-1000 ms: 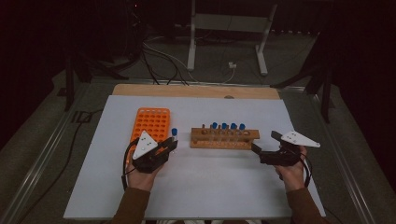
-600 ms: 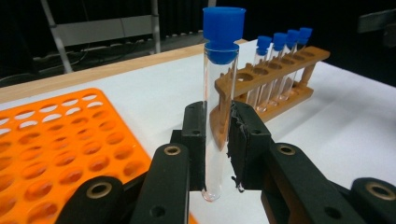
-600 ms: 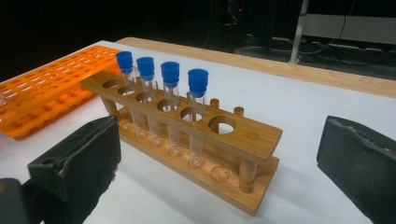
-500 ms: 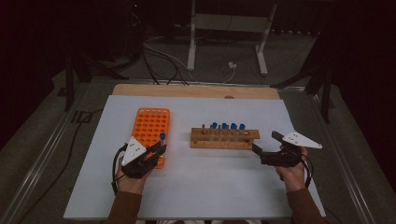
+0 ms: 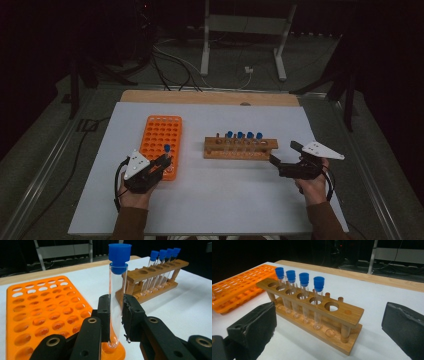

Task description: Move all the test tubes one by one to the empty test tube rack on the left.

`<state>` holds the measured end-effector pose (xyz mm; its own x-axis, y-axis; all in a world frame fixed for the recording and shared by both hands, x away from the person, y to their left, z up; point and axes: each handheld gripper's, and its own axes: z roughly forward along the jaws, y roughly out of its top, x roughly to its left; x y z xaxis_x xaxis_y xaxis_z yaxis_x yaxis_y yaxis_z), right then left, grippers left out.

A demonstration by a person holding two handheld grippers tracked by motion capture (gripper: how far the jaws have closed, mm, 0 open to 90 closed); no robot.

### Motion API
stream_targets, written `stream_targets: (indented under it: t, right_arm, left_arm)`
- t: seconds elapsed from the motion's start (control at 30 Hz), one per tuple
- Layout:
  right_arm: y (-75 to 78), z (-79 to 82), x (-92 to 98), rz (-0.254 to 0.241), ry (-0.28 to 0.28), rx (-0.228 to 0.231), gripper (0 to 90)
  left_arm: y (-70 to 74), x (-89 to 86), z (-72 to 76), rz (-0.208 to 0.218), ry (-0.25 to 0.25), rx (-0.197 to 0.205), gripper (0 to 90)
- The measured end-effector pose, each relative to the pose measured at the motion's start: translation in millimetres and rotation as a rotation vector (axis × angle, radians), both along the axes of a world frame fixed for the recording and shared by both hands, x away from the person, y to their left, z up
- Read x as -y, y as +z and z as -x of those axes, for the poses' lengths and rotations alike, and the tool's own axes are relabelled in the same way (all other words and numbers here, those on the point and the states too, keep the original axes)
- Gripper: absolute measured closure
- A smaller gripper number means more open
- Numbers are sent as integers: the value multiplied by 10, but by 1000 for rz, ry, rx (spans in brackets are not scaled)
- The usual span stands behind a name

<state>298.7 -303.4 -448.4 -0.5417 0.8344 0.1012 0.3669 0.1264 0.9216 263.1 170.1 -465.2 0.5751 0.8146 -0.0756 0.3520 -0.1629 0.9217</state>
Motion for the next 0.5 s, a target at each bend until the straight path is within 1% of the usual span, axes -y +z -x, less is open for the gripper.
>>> stream_targets:
  t: [0.13,0.2,0.27,0.37,0.5]
  right_arm:
    - [-3,2,1,-2,1,0,0]
    - [-5,2,1,-2,1,-1,0]
    - [-6,3,0,-3,3,-2,0]
    - [-6,7,-1,-2,4,-2,0]
    - [-8,7,-2,-3,6,-3,0]
  left_arm:
    - [-28,-14,4,0,8,-13,784]
    - [-49,-15,7,-7,10,-22,784]
    - [-69,-17,7,-19,12,-38,783]
    - [-109,-9,2,-45,18,-75,783]
    - [-142,13,-11,-74,19,-104,783]
